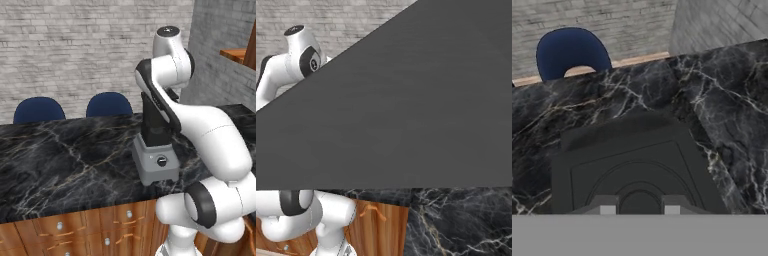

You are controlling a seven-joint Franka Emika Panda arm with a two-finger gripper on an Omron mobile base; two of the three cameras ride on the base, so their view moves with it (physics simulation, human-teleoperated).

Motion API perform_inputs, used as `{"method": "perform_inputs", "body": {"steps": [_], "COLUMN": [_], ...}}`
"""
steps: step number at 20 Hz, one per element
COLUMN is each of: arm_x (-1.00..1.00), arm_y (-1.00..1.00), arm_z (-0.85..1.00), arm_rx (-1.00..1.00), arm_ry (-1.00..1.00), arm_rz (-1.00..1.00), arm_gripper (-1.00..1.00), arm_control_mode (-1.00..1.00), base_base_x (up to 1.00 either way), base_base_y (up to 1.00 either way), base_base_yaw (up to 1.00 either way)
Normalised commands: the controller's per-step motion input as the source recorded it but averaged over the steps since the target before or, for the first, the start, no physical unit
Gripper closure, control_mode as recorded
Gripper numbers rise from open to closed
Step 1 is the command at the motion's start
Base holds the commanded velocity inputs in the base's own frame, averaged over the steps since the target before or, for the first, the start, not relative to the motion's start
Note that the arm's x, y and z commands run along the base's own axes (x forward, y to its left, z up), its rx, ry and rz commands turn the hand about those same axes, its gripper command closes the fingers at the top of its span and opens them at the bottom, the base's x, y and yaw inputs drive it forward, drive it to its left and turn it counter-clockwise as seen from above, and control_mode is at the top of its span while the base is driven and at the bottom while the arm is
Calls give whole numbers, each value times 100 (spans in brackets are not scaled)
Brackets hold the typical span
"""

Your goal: Open the blender lid, put the kiwi in the blender, close the lid, and start the blender.

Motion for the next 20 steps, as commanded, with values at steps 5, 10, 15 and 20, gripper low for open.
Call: {"method": "perform_inputs", "body": {"steps": [5,10,15,20], "arm_x": [22,34,20,10], "arm_y": [9,-18,-24,-1], "arm_z": [-9,-2,0,-16], "arm_rx": [0,5,6,1], "arm_ry": [0,0,-4,-1], "arm_rz": [-3,0,1,2], "arm_gripper": [100,100,100,100], "arm_control_mode": [-100,-100,-100,-100], "base_base_x": [0,0,0,0], "base_base_y": [0,0,0,0], "base_base_yaw": [0,0,0,0]}}
